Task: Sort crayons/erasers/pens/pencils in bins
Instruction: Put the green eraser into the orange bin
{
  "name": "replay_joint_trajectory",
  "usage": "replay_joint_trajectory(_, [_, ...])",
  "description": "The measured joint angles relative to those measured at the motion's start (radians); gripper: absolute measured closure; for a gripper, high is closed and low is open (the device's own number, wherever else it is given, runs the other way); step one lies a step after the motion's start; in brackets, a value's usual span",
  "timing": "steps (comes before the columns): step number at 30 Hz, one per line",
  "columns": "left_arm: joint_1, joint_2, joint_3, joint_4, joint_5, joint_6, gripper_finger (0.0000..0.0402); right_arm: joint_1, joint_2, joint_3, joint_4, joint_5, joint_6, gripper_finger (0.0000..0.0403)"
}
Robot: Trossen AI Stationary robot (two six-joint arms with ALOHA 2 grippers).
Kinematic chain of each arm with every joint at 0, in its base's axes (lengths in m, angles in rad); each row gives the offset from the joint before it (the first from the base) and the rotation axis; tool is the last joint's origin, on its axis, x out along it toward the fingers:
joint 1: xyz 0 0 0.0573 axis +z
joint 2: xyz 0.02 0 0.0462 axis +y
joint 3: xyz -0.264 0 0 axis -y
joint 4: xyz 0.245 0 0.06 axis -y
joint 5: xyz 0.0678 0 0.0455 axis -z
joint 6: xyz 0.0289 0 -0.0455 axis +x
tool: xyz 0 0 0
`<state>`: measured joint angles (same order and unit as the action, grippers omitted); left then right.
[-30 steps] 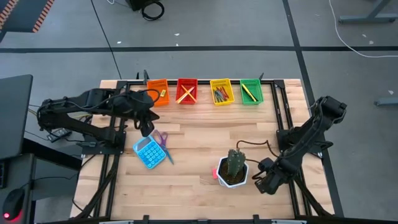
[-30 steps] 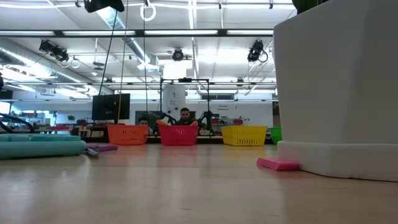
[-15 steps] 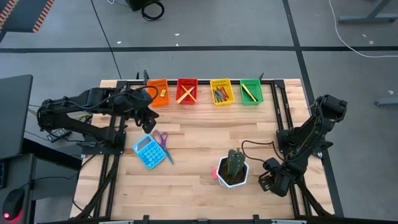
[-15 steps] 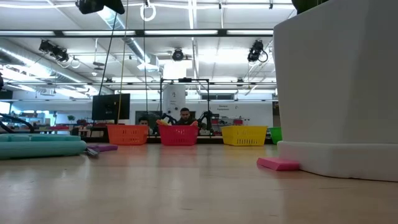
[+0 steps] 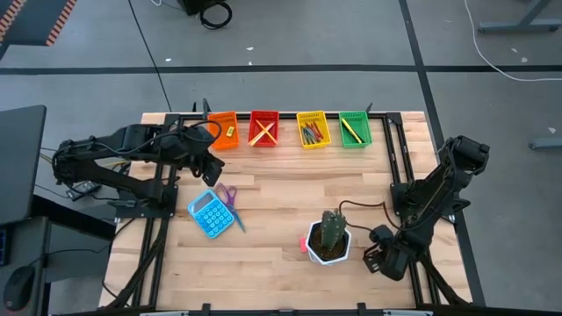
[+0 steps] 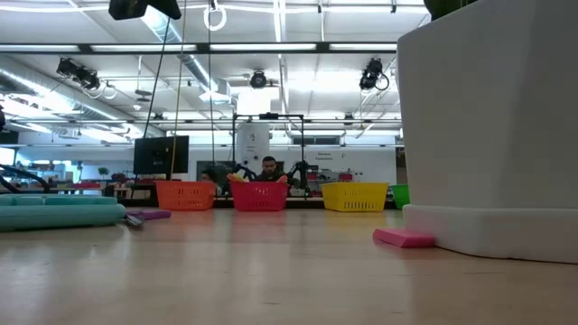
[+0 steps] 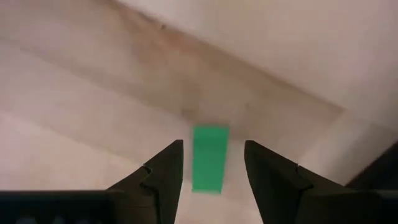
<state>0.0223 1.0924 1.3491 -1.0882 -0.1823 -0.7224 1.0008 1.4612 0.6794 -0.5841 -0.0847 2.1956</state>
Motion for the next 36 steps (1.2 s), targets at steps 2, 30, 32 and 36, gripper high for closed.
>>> replay_joint_trajectory(2, [0.000,0.000,0.000,0.000,0.000,0.006,0.0390,0.000,0.001,0.024,0.045,0.003,0.046,0.0227])
replay_joint_trajectory(30, [0.000,0.000,0.000,-0.002,0.056,0.141,0.0380,0.001,0.074,0.036,-0.003,-0.034,0.027,0.0228])
replay_joint_trajectory(32, [0.000,0.000,0.000,-0.002,0.057,0.141,0.0382,0.001,0.090,0.037,-0.003,-0.038,0.010,0.0232])
replay_joint_trajectory(36, [-0.010,-0.004,0.000,-0.011,0.060,0.143,0.0390,0.002,0.101,0.038,-0.012,-0.047,-0.064,0.0245])
